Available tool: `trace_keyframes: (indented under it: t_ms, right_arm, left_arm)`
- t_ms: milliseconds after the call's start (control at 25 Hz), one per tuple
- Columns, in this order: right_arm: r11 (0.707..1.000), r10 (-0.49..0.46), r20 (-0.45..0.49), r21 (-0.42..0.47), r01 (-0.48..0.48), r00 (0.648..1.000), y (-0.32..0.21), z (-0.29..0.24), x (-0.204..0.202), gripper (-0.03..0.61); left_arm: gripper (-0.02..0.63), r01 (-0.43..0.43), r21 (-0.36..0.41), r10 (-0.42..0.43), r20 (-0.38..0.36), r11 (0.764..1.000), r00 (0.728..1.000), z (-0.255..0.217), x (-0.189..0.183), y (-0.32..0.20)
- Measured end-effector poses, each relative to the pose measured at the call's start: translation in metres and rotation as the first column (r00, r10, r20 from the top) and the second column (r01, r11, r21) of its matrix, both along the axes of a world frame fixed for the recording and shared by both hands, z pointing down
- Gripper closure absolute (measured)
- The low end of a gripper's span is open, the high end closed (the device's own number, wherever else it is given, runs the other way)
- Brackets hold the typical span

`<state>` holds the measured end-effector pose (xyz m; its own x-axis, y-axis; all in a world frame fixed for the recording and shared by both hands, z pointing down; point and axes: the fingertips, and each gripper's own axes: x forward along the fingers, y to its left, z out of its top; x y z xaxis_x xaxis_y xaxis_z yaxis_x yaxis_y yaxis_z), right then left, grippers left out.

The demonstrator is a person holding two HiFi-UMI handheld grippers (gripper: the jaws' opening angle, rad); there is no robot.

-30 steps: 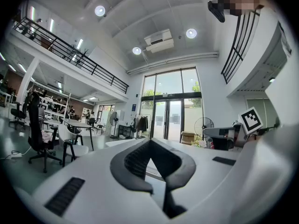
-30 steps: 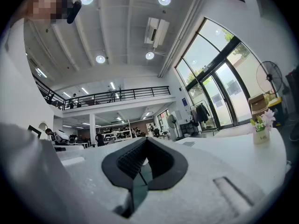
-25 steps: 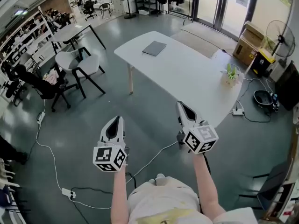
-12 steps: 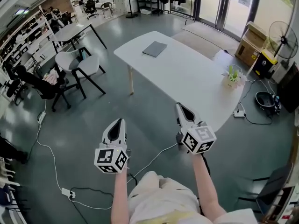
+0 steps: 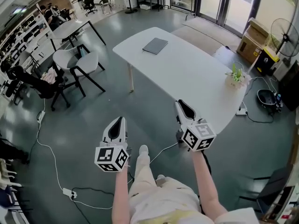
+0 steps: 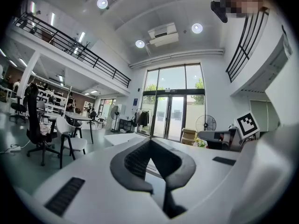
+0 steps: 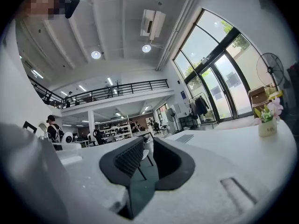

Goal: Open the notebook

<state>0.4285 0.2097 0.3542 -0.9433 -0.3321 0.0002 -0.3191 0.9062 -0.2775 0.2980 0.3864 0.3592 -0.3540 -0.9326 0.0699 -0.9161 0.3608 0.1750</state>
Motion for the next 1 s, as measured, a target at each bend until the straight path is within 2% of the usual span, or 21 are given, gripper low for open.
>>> trace_keyframes:
  t_ms: [280,1000]
  right_arm:
    - [0.999,0.038,-0.006,-0.021,-0.038,0.999,-0.028,0.017,-0.04,0.5]
    - [0.984,0.173,-0.058,-0.032,-0.175,0.983,-0.135,0.032,-0.185,0.454]
  left_arm:
    - [0.614,-0.022,-0.004,0.021,-0.027,1.0,0.999,0.016,-0.048,-0.03]
    - [0.614,-0.141,-0.024,0.139,-0.068,0.99,0.988,0.025,-0.214,-0.158]
